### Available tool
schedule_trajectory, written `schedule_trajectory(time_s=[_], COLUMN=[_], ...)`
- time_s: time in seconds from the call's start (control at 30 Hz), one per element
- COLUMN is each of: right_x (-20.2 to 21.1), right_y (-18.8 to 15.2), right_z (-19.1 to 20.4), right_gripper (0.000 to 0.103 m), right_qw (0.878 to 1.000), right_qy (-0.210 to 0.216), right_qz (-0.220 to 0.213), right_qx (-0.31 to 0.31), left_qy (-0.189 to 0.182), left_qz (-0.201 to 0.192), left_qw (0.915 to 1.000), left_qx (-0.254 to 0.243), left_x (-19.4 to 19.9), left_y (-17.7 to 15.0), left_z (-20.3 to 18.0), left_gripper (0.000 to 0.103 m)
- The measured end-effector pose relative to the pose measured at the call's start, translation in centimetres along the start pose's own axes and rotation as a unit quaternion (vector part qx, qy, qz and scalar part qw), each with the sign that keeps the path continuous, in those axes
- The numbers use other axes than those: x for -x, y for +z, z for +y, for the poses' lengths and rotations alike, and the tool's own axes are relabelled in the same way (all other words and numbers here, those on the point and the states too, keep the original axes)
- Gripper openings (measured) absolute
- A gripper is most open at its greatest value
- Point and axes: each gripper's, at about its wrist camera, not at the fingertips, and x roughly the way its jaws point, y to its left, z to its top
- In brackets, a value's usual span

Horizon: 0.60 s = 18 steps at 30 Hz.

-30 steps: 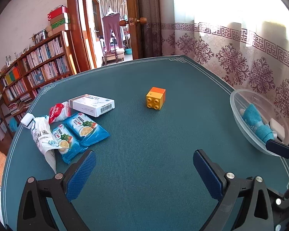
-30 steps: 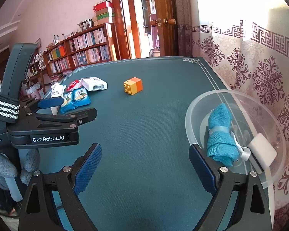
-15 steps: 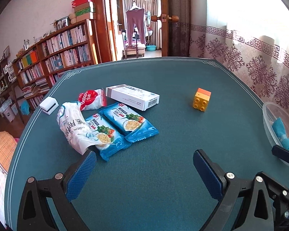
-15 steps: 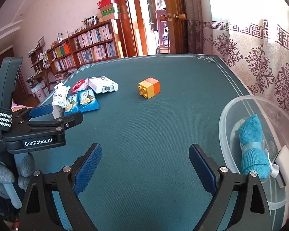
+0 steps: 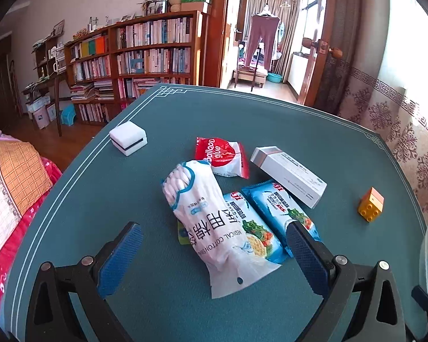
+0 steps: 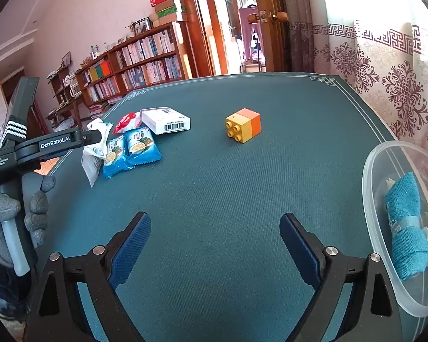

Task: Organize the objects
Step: 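Grasp the white cotton-swab bag with the left gripper and lift it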

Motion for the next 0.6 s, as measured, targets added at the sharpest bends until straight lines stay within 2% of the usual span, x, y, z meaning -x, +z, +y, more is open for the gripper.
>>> schedule_trajectory(time_s=[0.23,0.33,0.43,0.6], right_x=[-1.4,-2.1,-2.8,-3.9], right_y=[0.6,1.0,1.3,1.7], right_z=[1.2,1.6,2.1,2.8], right_gripper=[0.093,0.093,0.093,0.093], right_qw=[1.0,1.0,1.0,0.999], right_qy=[0.009,0.015,0.02,0.027], right_qz=[0.007,0.01,0.012,0.019], right_qx=[0.009,0.013,0.016,0.022], left_qy=[-0.004,-0.003,-0.01,-0.049], left_qz=[0.019,0.027,0.04,0.057], left_qw=[0.9998,0.9996,0.9991,0.9968], left_qx=[0.008,0.005,0.012,0.028], left_x=[-1.7,-2.3,-2.9,-3.3], left_y=[0.3,0.0,0.0,0.1], left_z=[0.5,0.5,1.1,1.9], left_gripper=[0.098,0.092,0.08,0.062])
